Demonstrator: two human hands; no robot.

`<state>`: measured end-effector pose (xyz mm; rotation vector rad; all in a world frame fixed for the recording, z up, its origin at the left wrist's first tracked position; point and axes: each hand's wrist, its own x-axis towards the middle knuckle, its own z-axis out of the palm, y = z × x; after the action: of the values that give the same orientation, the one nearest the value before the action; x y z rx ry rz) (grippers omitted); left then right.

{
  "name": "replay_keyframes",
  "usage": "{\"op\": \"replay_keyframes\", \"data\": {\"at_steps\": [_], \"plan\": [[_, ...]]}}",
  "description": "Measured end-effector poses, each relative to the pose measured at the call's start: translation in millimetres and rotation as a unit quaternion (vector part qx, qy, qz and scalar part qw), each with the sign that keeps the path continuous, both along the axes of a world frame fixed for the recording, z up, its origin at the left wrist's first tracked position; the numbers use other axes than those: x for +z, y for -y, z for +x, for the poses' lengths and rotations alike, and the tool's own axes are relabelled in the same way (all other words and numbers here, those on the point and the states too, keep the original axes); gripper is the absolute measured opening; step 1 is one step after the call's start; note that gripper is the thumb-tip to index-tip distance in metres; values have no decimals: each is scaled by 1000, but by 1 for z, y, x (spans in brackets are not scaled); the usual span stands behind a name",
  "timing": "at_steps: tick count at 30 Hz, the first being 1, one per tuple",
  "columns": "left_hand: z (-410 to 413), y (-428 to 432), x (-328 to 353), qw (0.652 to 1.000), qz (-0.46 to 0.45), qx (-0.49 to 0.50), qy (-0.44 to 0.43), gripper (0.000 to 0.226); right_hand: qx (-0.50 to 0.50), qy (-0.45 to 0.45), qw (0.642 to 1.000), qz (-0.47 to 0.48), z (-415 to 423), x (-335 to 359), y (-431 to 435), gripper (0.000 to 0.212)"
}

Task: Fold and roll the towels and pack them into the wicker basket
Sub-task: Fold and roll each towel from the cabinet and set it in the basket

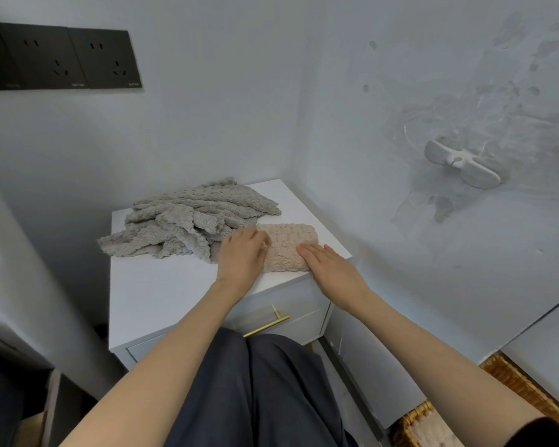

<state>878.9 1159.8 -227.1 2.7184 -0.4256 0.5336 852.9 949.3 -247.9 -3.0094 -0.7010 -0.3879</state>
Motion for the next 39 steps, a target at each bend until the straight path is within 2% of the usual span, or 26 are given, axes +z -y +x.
{"op": "replay_keyframes", "data": {"at_steps": [5,9,15,19,22,24,26,30,34,37,39], "plan": [[-5,-11,-3,997,-20,-79,-6,28,-37,-49,993,100,3,11,1,43],[-3,-21,-6,992,36,-89,-87,51,-55,-119,965,228,7,11,8,39],[5,-20,-10,990,-31,-82,-106,41,-45,-112,958,260,10,5,16,45],[9,-22,-10,984,-84,-80,-134,22,-48,-100,945,306,15,11,14,27],[9,-23,-5,979,-112,-63,-158,26,-88,-130,914,374,18,18,13,12],[8,-24,-4,973,-141,-53,-173,32,-110,-154,896,402,17,23,11,35],[6,-24,-3,969,-160,-43,-182,39,-122,-178,888,407,15,27,8,44],[2,-20,0,968,-152,-3,-200,48,-155,-196,884,396,10,31,2,47],[0,-17,2,962,-155,41,-221,54,-206,-205,873,393,10,30,-4,36],[-1,-14,3,959,-150,74,-229,56,-259,-200,854,405,9,26,-8,42],[-1,-12,4,956,-151,93,-235,53,-275,-152,876,367,6,25,-12,40]]}}
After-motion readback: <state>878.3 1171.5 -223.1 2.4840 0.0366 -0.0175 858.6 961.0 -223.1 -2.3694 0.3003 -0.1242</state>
